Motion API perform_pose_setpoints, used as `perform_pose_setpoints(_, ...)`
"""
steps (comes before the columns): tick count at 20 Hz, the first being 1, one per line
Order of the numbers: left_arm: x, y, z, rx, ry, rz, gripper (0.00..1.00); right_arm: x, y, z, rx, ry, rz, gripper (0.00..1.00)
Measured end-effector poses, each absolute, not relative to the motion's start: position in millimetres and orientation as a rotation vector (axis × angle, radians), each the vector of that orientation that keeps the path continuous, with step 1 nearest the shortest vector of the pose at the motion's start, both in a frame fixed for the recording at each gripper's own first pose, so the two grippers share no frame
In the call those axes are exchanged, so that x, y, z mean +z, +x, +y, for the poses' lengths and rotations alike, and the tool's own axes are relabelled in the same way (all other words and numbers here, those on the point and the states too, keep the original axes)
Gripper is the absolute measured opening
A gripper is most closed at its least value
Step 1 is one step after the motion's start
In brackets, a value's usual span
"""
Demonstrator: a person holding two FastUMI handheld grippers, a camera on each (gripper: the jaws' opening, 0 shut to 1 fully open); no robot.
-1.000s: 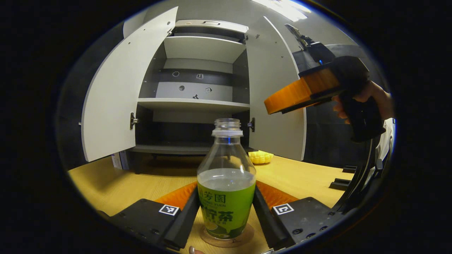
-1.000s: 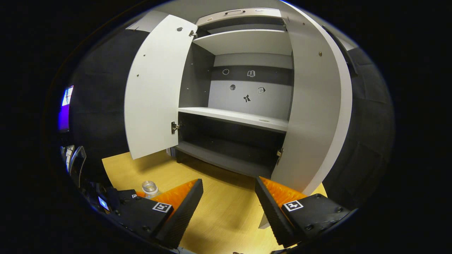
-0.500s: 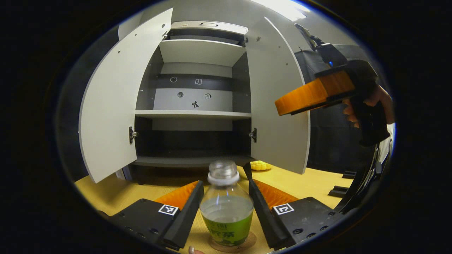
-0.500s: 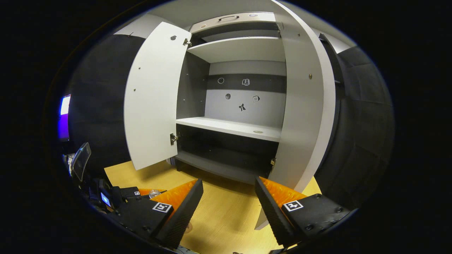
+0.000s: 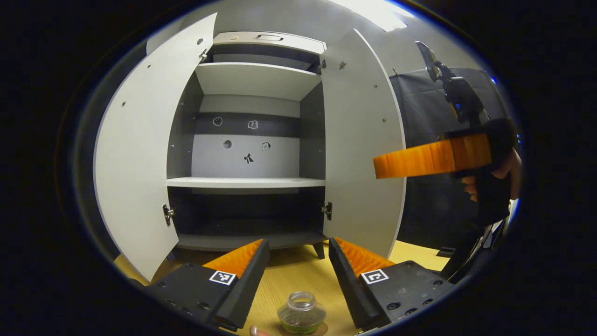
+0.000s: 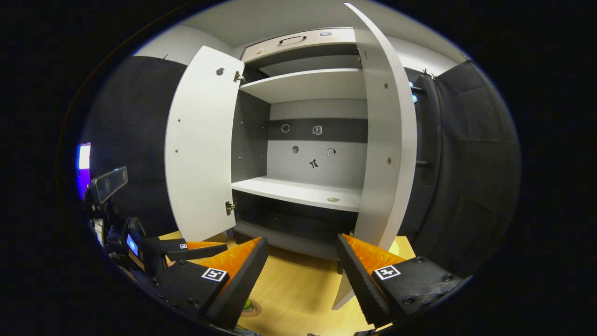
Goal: Grasp the bottle in the cabinet with the left hand and place it on the coaster, then close the right door with the right hand and the left door with the left hand.
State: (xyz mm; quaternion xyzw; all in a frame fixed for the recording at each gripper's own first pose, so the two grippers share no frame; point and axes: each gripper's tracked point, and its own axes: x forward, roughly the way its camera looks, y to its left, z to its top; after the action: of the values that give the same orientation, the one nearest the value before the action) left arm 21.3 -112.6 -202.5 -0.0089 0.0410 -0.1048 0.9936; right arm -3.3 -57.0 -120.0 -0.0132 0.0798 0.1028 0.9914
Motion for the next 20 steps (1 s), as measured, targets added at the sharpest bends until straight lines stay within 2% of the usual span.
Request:
perform_pose_setpoints(4, -150, 18, -94, -0.200, -0.002, 0.078, 0.82, -96, -12, -69, 0.168, -0.030, 0.139, 0.98)
perform_pose_setpoints(8, -112, 4, -55, -0.134, 0.060, 0.091, 0.82, -69, -19, -87, 0.132, -0.005, 0.106, 0.98)
perform_pose_setpoints(9, -106, -1, -44, -0.108, 0.067, 0.100, 0.82, -62, -21, -91, 0.127, 0.013, 0.096, 0.95)
perform_pose_setpoints(10, -100, -8, -34, -0.082, 0.071, 0.105, 0.82, -57, -20, -100, 0.112, 0.027, 0.082, 0.98)
perform_pose_setpoints(16, -87, -37, 25, 0.099, 0.056, 0.135, 0.82, -40, -14, -167, -0.030, 0.053, 0.039, 0.98)
perform_pose_setpoints(20, -86, -51, 59, 0.226, 0.052, 0.146, 0.82, -41, -4, -198, -0.073, 0.065, 0.039, 0.98)
